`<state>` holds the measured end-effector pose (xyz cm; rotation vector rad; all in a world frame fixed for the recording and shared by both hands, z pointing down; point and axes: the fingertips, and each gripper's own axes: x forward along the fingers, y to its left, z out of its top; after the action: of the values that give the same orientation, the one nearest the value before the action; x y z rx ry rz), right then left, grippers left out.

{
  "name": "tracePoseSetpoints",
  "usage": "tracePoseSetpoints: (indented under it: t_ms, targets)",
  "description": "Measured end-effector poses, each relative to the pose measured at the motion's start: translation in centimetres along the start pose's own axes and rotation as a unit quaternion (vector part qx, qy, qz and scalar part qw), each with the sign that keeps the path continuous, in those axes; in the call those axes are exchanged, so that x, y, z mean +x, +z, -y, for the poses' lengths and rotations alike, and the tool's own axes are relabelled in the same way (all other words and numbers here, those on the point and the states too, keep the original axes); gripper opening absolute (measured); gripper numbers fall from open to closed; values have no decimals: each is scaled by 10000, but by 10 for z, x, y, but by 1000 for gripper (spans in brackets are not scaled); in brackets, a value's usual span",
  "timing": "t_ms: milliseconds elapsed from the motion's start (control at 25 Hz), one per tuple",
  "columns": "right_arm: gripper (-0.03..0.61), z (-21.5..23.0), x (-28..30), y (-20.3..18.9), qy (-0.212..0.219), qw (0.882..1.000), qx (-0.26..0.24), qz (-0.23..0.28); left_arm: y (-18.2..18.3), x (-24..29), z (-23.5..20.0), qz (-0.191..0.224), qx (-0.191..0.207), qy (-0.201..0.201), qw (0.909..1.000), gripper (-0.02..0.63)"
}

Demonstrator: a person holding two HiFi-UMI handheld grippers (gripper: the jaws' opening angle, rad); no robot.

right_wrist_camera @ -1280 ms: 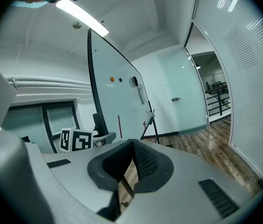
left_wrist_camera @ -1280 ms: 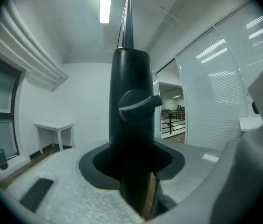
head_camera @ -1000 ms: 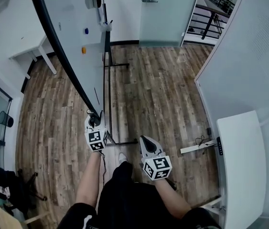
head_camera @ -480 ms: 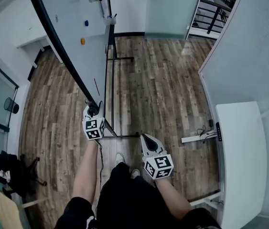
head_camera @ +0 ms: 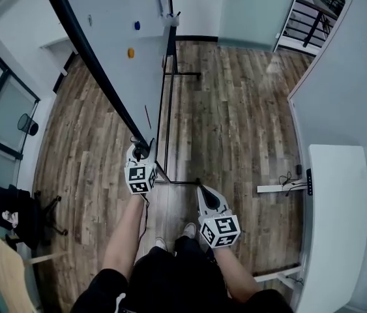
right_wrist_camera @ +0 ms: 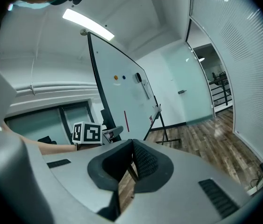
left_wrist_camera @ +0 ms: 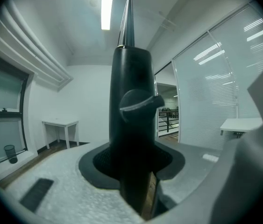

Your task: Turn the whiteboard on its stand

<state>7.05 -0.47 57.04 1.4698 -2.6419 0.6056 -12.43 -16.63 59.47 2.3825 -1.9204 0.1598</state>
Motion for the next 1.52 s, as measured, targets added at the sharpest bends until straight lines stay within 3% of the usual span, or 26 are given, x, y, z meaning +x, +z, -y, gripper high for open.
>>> tracePoseSetpoints:
  t_ms: [480,1240,1520]
  targets:
    - [12,-40,-23,-25,-377,9992,-112,-16,-9,-52,13,4,-28,-54,10000,169]
    - [12,-143,-129,-74,-1139,9932,-205,101,-29,-176,39,-23,-53,-97,9999,172]
    - [12,-176,-165,-88,-1189,9926,-229,65,-33,-215,52,-25,-66,-100,9999,172]
